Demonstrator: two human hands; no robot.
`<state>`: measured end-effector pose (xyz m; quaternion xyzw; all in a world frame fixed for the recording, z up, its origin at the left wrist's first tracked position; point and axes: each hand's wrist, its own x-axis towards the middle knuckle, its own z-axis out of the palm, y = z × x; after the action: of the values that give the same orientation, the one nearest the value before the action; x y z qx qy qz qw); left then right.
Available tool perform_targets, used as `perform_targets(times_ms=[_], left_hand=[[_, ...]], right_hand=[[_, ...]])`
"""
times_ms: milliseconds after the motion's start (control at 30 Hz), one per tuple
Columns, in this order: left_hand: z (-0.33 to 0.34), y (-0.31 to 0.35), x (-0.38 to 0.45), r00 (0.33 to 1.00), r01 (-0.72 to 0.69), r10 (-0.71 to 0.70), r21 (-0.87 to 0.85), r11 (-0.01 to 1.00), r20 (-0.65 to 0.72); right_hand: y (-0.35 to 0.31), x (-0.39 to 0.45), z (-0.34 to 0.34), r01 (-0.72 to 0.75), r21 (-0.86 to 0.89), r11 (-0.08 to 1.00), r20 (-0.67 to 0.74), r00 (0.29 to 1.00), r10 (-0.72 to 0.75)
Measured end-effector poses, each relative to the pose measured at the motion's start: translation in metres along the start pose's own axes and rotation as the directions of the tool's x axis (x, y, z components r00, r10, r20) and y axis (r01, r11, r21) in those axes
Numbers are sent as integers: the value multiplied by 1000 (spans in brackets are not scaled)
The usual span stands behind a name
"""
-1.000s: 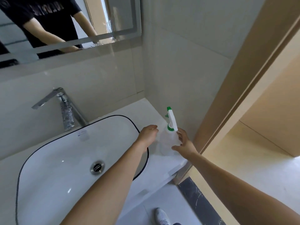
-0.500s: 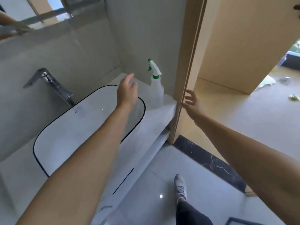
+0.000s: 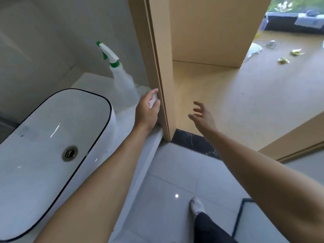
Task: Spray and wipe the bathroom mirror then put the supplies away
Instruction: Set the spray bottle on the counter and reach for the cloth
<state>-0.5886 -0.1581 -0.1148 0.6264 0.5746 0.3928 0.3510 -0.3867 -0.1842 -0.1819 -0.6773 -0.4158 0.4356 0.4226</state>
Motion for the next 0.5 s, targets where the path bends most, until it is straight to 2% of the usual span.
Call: perform_targets(times_ms=[233,400,500], left_hand=[[82,-102,2,999,-54,53,93,994,13],[130,-219,-10,995,-92,86,164,982,41],[138,-301,-19,998,-67,65,225,972,17]], right_hand=[[90,59,34,81,-25,996,48,996,-80],[189,93,89,168,-112,979,102,982,-157],[245,101,127,261,-199,945,166,959,-230]])
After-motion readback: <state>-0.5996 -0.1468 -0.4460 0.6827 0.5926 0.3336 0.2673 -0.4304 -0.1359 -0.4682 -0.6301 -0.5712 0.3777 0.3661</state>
